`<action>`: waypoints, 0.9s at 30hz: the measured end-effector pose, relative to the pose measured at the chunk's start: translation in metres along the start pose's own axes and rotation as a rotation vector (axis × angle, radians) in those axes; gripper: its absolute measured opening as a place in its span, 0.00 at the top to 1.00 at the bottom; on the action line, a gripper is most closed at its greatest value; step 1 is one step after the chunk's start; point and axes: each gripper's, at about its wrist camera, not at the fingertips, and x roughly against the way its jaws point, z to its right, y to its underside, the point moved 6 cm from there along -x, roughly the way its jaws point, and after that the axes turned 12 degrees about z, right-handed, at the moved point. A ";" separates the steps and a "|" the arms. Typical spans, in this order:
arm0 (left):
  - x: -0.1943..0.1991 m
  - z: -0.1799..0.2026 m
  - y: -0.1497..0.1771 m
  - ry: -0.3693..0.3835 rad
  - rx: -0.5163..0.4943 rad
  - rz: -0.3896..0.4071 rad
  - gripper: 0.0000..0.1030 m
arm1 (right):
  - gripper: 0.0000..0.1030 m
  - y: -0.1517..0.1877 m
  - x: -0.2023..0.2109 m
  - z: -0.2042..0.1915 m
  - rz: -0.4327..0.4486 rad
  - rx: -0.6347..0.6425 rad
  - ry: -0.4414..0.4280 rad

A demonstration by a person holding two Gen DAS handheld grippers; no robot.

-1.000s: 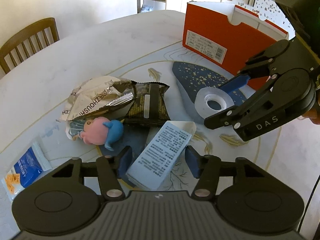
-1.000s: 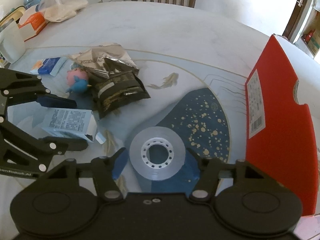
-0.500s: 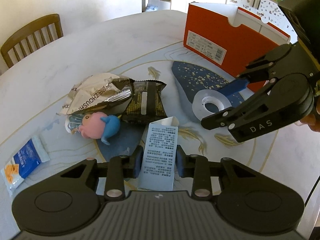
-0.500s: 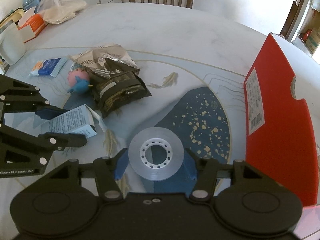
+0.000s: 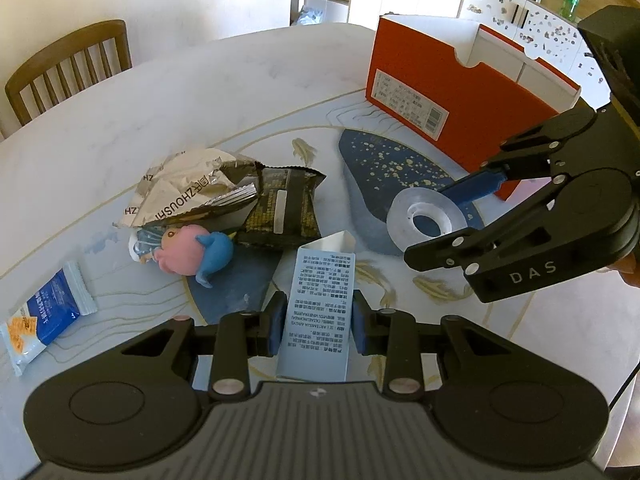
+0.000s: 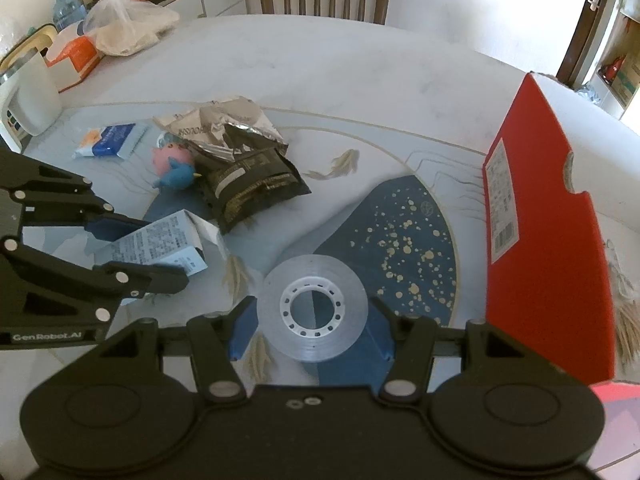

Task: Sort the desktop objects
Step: 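Lift and carry the carton and tape roll toward the red shoebox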

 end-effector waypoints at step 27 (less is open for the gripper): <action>0.044 0.037 -0.030 -0.011 0.004 0.008 0.69 | 0.44 -0.013 0.081 0.011 0.071 -0.044 -0.038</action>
